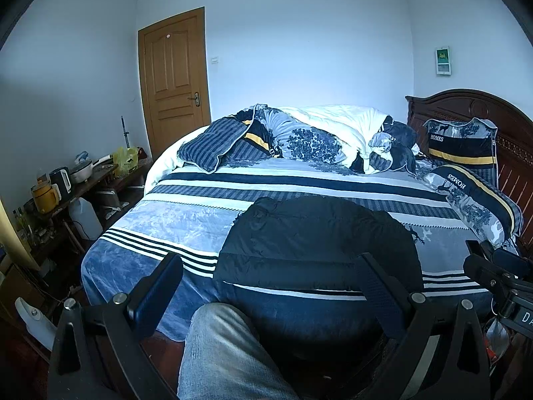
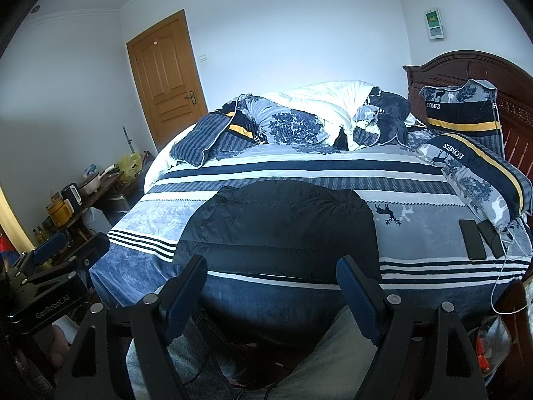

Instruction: Fold large clothes

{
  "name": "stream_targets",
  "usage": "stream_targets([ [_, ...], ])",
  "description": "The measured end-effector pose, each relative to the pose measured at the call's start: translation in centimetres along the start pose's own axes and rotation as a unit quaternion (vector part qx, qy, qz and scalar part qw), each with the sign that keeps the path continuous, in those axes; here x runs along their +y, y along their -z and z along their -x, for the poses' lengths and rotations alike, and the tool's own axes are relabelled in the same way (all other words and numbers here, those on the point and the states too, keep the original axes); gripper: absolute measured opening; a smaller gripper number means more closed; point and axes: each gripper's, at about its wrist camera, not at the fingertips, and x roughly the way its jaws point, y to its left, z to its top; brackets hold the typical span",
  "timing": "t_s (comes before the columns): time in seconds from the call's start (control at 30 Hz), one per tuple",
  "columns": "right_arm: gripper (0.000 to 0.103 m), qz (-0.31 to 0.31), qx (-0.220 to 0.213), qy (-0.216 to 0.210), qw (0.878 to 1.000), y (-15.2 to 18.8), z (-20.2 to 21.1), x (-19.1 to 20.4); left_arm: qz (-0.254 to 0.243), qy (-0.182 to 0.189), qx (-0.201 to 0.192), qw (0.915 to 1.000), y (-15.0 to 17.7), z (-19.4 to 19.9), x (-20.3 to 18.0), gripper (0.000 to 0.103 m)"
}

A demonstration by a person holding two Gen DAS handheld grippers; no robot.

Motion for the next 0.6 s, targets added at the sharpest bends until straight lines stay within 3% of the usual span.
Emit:
stream_targets([
  [0.6, 0.083, 0.004, -0.002, 0.002, 1.000, 0.1, -0.2, 0.1, 0.001, -0.011, 0.011, 0.9999, 1.3, -1.4, 1.2, 0.102],
])
